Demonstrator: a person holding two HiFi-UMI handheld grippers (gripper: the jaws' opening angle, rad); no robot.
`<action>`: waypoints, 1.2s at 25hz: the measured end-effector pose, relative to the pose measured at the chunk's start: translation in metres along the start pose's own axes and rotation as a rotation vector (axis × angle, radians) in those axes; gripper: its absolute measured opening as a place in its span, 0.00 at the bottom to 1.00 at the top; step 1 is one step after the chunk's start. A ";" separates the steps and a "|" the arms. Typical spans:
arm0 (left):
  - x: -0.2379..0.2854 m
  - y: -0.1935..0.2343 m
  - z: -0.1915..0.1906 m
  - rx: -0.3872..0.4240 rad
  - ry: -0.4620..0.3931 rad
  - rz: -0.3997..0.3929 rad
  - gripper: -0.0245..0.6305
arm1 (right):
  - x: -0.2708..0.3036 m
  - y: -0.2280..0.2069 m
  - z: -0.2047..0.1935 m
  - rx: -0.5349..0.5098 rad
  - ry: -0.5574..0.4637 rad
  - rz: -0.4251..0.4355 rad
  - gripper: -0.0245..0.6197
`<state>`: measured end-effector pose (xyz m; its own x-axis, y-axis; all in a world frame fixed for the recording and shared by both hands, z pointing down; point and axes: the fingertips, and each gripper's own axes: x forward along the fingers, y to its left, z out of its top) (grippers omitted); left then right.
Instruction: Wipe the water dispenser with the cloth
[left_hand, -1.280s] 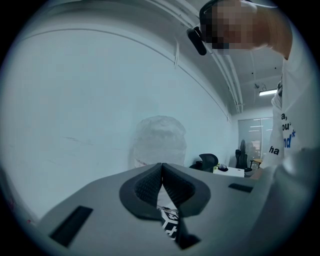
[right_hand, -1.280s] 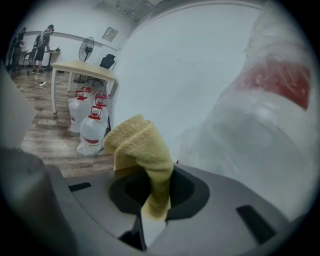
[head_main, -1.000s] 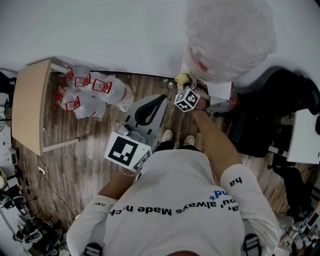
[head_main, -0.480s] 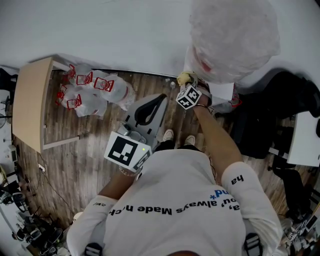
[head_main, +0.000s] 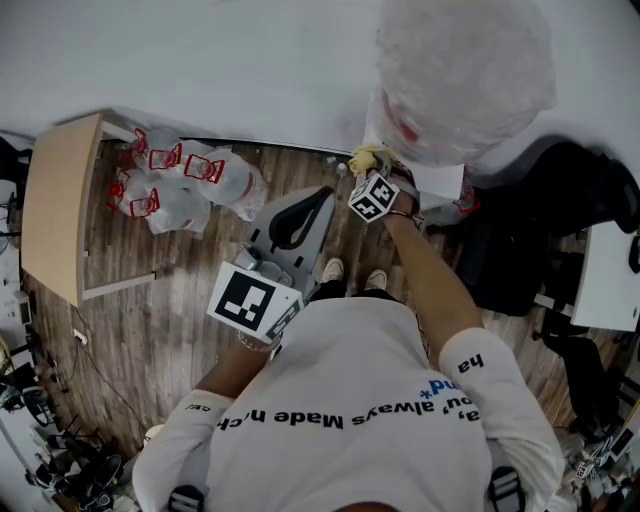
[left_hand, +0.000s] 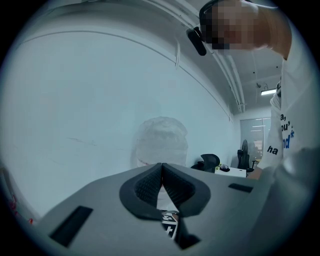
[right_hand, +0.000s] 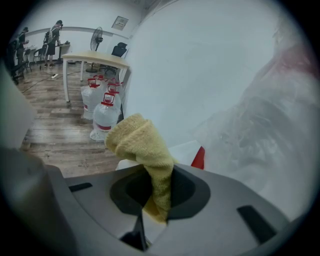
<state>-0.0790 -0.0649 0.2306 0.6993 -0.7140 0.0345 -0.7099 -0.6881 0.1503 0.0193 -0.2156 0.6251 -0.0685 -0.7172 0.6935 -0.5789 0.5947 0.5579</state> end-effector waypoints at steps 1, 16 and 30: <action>0.000 0.000 0.000 0.000 0.001 -0.001 0.07 | -0.001 0.001 0.000 -0.001 0.000 0.002 0.12; 0.002 -0.006 -0.001 -0.006 -0.010 -0.010 0.07 | -0.015 0.023 -0.007 0.021 -0.022 0.049 0.12; 0.001 -0.010 0.002 -0.005 -0.020 0.008 0.07 | -0.029 0.036 -0.014 -0.006 -0.032 0.072 0.13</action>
<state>-0.0716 -0.0586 0.2273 0.6920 -0.7217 0.0155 -0.7148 -0.6820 0.1549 0.0119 -0.1682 0.6315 -0.1357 -0.6835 0.7172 -0.5670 0.6472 0.5095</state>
